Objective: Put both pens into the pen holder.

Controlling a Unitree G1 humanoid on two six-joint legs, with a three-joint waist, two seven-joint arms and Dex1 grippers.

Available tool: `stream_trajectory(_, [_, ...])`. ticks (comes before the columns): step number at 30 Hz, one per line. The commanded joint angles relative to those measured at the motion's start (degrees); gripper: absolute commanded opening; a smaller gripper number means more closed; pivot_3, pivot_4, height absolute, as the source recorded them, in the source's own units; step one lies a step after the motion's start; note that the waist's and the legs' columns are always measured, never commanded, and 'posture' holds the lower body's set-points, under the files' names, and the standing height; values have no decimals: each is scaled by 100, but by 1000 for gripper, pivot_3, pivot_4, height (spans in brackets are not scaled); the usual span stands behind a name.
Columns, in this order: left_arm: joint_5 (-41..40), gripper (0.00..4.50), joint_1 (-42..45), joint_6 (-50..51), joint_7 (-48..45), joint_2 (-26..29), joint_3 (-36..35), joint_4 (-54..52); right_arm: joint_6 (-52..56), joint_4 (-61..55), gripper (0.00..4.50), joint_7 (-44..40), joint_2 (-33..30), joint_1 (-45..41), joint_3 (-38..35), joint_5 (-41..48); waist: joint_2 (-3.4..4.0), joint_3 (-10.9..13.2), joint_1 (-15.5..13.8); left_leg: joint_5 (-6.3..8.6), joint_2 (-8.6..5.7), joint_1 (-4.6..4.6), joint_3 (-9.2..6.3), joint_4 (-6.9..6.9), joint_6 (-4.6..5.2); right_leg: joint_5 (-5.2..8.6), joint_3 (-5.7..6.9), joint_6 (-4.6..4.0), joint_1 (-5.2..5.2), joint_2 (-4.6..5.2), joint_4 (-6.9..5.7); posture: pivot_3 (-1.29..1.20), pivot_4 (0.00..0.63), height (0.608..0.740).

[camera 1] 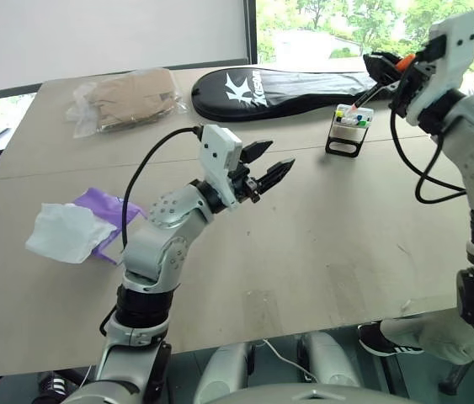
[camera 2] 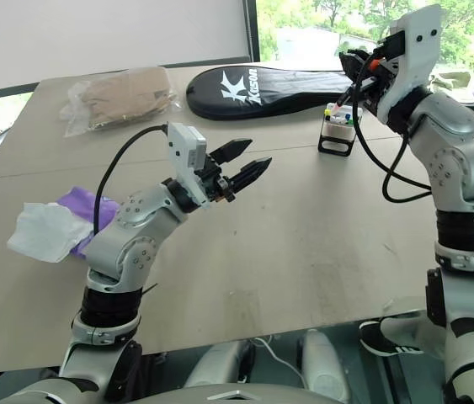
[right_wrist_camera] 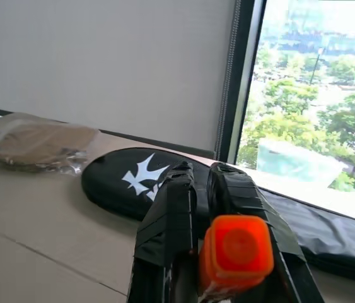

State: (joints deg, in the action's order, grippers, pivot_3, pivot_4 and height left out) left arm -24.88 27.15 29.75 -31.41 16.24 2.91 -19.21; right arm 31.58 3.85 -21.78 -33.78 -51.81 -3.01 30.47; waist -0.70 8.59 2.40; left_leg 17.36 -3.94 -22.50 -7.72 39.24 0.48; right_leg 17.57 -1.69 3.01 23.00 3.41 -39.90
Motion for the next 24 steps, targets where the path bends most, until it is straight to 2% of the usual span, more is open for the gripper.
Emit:
stream_trajectory(1, [115, 2981, 129, -246, 36, -66, 88, -55, -871, 901, 0, 62, 266, -416, 72, -764, 0, 0, 1, 0, 0, 0, 0, 0, 0, 0, 0, 0, 0, 0, 0, 0, 150, 740])
stream_trajectory(13, [287, 2981, -41, -377, 93, -24, 140, -187, -2934, 2919, 0, 320, 1003, -689, 175, -2170, 0, 0, 16, 0, 1, -6, 4, -2, -1, 0, -3, 0, 13, -1, -2, 0, 150, 740])
stream_trajectory(14, [299, 3104, -48, -385, 89, -12, 132, -184, -3060, 3022, 927, 348, 1046, -677, 156, -2231, 0, 0, 26, 0, 2, -6, 5, -2, -1, 0, -3, 0, 13, -1, -3, 0, 150, 740])
stream_trajectory(16, [304, 3104, -54, -390, 81, 3, 123, -177, -3232, 3176, 1629, 291, 1126, -647, 110, -2271, 0, 0, 31, 0, 2, -6, 8, -2, -1, 0, -7, 0, 14, -3, -4, 0, 150, 740])
stream_trajectory(21, [256, 3104, -70, -340, 57, 25, 110, -233, -3238, 2818, 4163, 146, 1123, -459, 40, -2281, 1, 0, 31, 0, 2, -6, 8, -1, -1, 0, -7, 0, 14, -3, -4, 0, 150, 740])
stream_trajectory(22, [240, 3104, -81, -328, 48, 29, 109, -256, -3169, 2581, 4434, 61, 1094, -366, 13, -2221, 1, 0, 29, 0, 3, -6, 7, -1, -1, 0, -7, 0, 14, -3, -4, 0, 150, 740])
stream_trajectory(24, [216, 3104, -97, -314, 37, 34, 106, -295, -3013, 2192, 4434, -98, 1045, -209, -31, -2105, 1, 0, 25, 0, 3, -6, 6, -1, -1, 0, -6, 0, 14, -3, -4, 0, 150, 740])
